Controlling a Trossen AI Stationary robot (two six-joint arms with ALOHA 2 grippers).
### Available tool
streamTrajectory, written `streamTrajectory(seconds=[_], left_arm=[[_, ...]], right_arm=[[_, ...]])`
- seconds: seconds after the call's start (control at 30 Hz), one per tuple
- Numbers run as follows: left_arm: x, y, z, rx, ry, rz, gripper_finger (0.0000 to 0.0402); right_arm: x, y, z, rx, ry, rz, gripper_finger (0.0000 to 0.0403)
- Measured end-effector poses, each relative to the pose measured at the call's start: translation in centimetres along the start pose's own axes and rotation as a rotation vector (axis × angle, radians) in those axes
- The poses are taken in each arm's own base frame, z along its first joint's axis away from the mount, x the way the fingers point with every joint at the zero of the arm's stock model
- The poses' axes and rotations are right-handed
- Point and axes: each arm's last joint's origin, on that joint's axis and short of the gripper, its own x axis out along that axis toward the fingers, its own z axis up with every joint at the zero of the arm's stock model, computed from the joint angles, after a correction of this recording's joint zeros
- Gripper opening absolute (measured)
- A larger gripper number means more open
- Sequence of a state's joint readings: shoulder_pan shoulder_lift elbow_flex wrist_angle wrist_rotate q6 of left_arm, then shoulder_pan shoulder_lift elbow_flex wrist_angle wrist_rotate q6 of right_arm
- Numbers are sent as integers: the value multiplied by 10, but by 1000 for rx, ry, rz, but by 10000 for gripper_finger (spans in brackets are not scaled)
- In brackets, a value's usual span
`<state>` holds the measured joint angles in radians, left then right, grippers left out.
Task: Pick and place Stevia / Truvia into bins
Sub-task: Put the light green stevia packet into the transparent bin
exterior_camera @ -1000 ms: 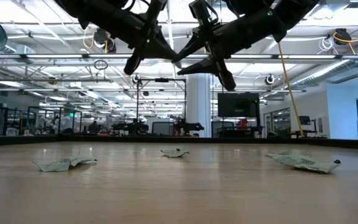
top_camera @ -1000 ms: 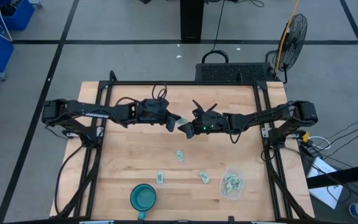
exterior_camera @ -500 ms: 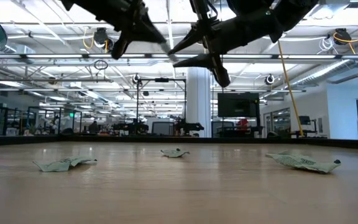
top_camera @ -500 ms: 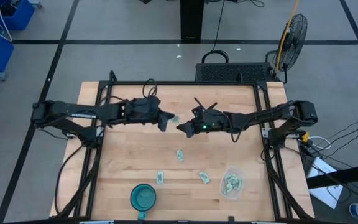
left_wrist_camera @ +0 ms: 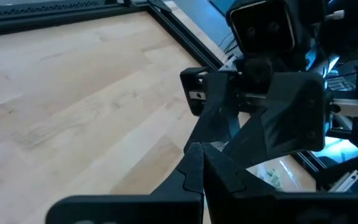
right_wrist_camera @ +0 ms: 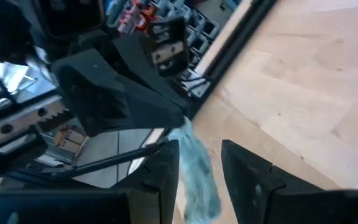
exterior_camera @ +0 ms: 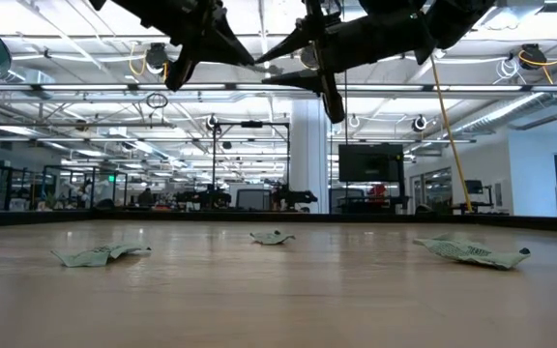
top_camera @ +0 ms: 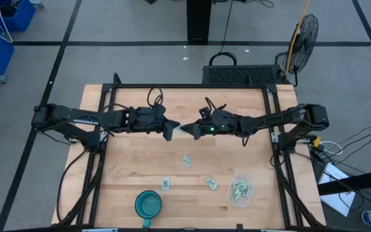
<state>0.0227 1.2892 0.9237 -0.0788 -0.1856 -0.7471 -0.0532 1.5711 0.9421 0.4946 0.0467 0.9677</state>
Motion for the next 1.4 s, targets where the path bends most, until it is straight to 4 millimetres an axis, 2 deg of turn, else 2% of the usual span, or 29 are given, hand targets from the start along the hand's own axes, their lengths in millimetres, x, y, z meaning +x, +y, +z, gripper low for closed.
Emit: streamTrajectory(seconds=[0.47,0.97,1.07,1.17,1.3,1.4], left_arm=[[0,-2,2,0,-7,-33,6],[0,-2,1,4,-8,-24,98],[0,-2,1,5,-8,-24,102],[0,-2,1,6,-8,-24,102],[0,-2,1,10,-8,-24,102],[0,-2,1,18,-9,-23,102]], right_arm=[[0,1,-1,-14,40,30,112],[0,2,-2,-73,63,49,4],[0,-1,-5,-114,108,42,13],[-2,-10,-12,-189,202,-42,29],[-10,-28,-33,-318,414,-220,64],[-18,-35,-44,-460,547,-291,98]])
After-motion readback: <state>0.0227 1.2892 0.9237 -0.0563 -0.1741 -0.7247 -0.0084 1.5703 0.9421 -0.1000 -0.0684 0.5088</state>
